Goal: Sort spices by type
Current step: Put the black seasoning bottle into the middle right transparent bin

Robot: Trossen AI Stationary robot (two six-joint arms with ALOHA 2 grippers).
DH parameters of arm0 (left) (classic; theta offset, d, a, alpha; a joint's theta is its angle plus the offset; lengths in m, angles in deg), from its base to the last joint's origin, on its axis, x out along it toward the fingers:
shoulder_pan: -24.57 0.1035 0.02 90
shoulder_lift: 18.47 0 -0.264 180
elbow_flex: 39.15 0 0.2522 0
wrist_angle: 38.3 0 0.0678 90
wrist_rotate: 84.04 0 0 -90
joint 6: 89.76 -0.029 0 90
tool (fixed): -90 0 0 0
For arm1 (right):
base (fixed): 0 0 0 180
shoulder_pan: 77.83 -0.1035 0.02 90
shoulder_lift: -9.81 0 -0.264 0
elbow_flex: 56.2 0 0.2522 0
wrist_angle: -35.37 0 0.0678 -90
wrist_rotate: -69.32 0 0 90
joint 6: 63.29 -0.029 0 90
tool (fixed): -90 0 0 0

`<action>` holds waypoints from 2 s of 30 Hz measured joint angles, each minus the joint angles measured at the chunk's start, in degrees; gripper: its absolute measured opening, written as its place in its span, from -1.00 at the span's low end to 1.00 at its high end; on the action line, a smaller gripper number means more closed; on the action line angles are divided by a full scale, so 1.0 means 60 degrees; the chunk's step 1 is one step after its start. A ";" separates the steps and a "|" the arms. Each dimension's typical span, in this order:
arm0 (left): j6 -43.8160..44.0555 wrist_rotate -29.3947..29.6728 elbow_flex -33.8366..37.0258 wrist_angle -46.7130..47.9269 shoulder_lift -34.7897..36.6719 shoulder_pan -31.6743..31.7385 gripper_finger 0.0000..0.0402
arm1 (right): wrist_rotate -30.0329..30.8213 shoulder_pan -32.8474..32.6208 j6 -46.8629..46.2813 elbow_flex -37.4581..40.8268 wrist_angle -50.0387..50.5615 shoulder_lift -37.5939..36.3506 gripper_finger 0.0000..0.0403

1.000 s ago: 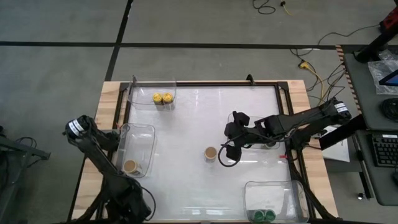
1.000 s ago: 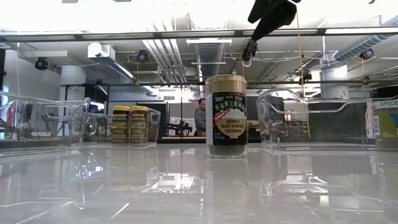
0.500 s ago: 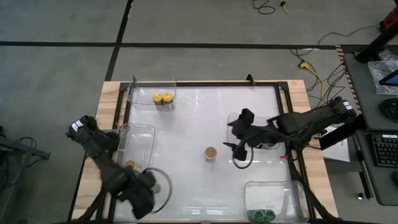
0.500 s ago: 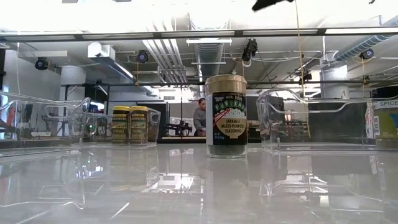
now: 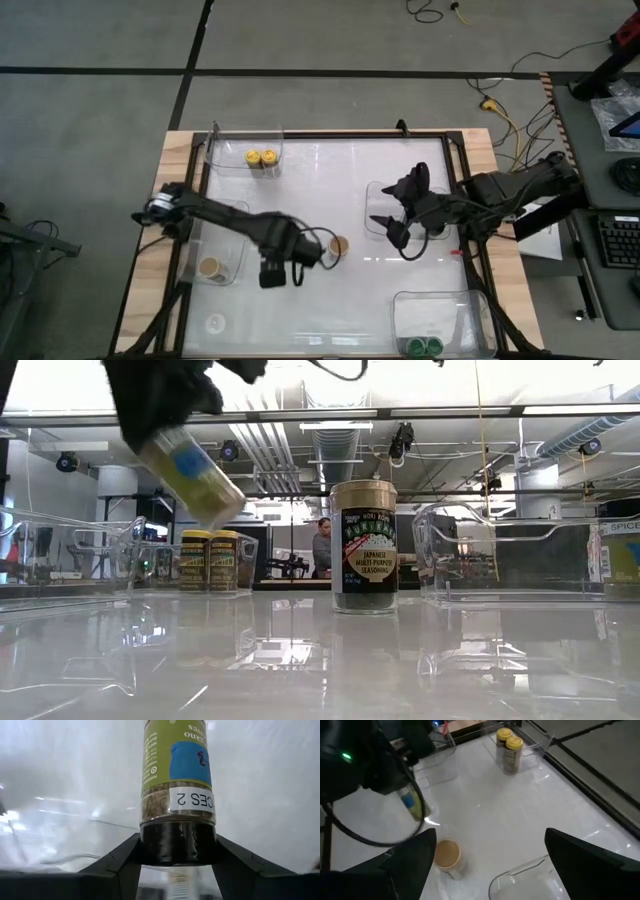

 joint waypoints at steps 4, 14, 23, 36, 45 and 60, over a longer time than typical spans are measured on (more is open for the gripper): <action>-0.1625 0.0117 -0.0102 -0.0036 -0.0308 0.0649 -0.08 | 0.0065 0.0000 -0.0274 0.0000 -0.0007 0.0086 0.81; -0.4046 0.0861 0.0014 -0.0040 -0.1255 0.2377 -0.08 | 0.0129 0.0000 -0.0915 0.0004 -0.0057 0.0280 0.81; -0.4709 0.1396 -0.0034 -0.0036 -0.1631 0.3125 -0.08 | 0.0246 0.0004 -0.1536 0.0004 -0.0054 0.0273 0.81; -0.5269 0.1545 0.0218 -0.0024 -0.0421 0.4126 -0.07 | 0.0250 0.0004 -0.2147 0.0004 -0.0050 0.0273 0.81; -0.5065 0.1136 0.1322 -0.0050 -0.0040 0.3807 -0.07 | 0.0433 0.0006 -0.2335 0.0015 -0.0064 0.0388 0.81; -0.3889 0.1035 0.2385 -0.0036 -0.0106 0.3249 -0.07 | 0.0596 0.0011 -0.2375 0.0018 -0.0134 0.0408 0.81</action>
